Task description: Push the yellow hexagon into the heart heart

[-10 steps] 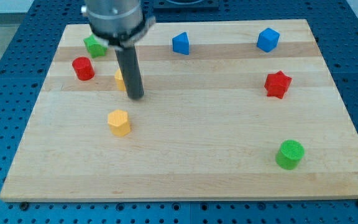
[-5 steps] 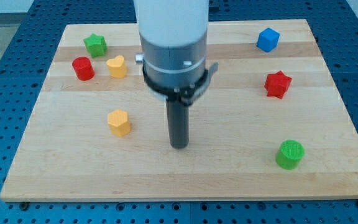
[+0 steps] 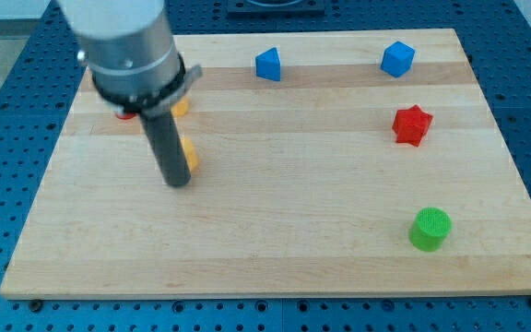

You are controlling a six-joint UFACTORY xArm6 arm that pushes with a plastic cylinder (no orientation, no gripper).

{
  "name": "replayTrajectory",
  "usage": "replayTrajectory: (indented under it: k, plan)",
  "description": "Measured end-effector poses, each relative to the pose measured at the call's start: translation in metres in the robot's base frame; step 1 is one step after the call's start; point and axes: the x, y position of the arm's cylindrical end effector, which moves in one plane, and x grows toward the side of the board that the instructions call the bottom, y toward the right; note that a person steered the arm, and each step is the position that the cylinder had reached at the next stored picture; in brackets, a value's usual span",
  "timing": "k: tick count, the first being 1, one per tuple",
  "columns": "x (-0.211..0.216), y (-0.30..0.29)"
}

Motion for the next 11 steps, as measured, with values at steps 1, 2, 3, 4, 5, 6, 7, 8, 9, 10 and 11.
replayTrajectory:
  k: [1, 2, 3, 4, 5, 6, 7, 8, 9, 10, 11]
  plan:
    - [-0.031, 0.000]
    - [-0.072, -0.002]
    - [-0.082, -0.003]
    - [-0.070, 0.001]
    - [-0.053, 0.026]
    - [-0.067, 0.029]
    - [-0.120, 0.015]
    - [-0.124, 0.013]
    - [-0.124, 0.009]
    - [-0.124, -0.002]
    - [-0.124, -0.012]
